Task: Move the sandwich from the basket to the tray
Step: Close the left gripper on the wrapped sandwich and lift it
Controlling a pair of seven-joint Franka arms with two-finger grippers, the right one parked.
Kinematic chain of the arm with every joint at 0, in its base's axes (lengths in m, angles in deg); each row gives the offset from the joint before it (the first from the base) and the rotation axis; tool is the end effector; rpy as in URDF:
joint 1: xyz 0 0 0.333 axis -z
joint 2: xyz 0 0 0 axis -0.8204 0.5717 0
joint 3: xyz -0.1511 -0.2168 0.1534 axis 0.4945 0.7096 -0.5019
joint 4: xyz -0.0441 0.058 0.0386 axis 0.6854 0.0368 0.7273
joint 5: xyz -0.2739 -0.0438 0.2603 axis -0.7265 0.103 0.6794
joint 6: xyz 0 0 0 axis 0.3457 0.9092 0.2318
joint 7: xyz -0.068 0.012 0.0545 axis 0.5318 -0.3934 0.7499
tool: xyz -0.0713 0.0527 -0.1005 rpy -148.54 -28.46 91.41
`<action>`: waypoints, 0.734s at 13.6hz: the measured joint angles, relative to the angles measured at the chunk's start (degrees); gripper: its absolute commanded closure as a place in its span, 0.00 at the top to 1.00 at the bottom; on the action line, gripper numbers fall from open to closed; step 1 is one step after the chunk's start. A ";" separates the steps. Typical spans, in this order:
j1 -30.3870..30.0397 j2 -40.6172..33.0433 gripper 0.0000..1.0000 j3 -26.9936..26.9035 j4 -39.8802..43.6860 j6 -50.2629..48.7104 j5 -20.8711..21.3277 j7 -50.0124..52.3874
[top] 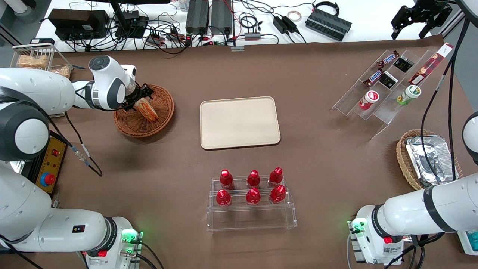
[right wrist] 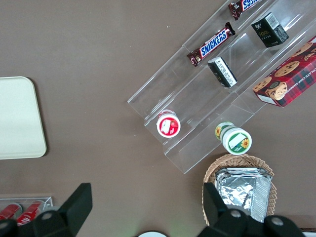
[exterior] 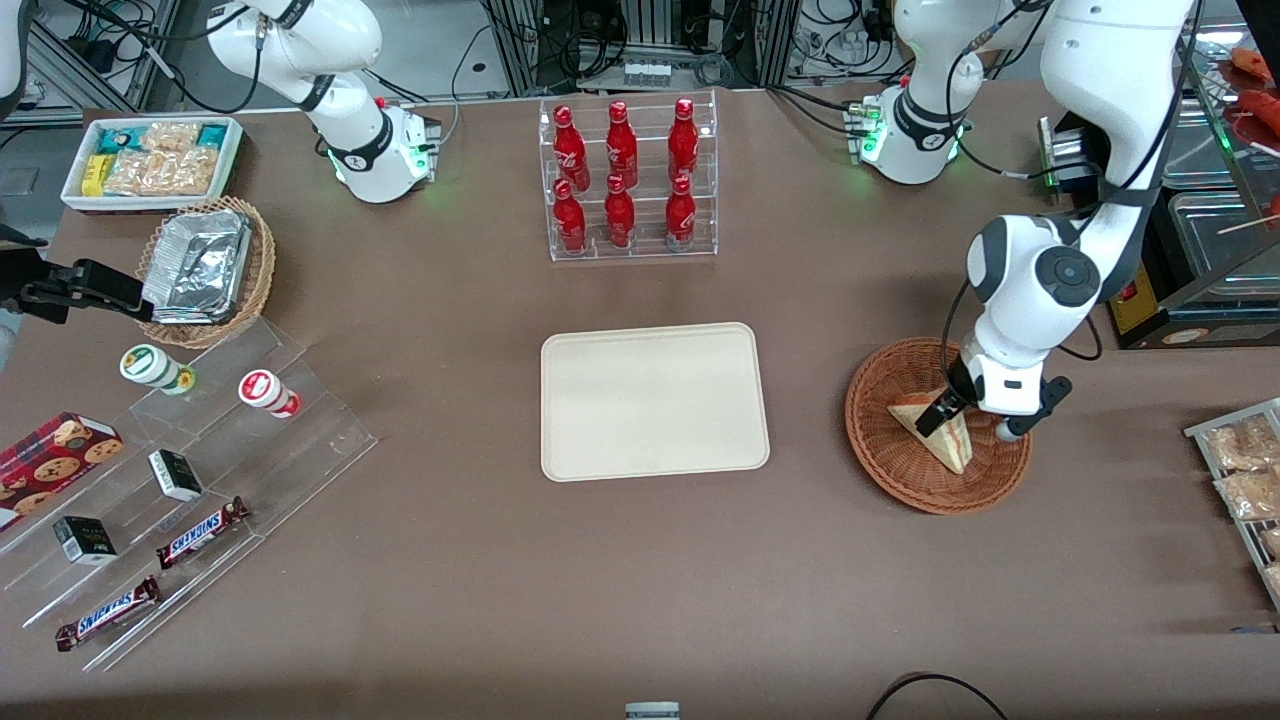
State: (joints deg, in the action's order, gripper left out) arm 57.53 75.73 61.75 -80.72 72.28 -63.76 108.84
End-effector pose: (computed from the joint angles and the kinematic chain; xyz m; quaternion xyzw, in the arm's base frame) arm 0.5364 -0.0660 0.2179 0.9432 0.3209 0.0733 0.0461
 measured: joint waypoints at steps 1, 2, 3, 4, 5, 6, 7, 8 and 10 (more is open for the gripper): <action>0.01 0.90 0.00 0.06 0.00 0.89 0.00 0.01; 0.03 1.40 0.00 0.14 0.01 1.32 0.00 0.02; 0.06 1.51 0.00 0.18 0.04 1.37 0.00 0.01; 0.10 1.36 0.00 0.18 0.16 1.34 0.00 0.01; 0.12 0.91 0.00 0.21 0.38 0.92 0.00 -0.01; 0.18 0.06 0.00 0.25 0.87 -1.03 0.06 -0.08; 0.21 -1.36 0.00 0.35 1.94 -5.01 0.49 -0.16; 0.24 -3.32 0.00 0.52 3.68 -10.78 1.37 -0.17; 0.46 -7.57 0.00 1.73 10.04 -26.13 2.74 -0.17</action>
State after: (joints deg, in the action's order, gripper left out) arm 57.99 68.16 63.48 -70.68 46.15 -61.02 108.67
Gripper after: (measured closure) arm 0.714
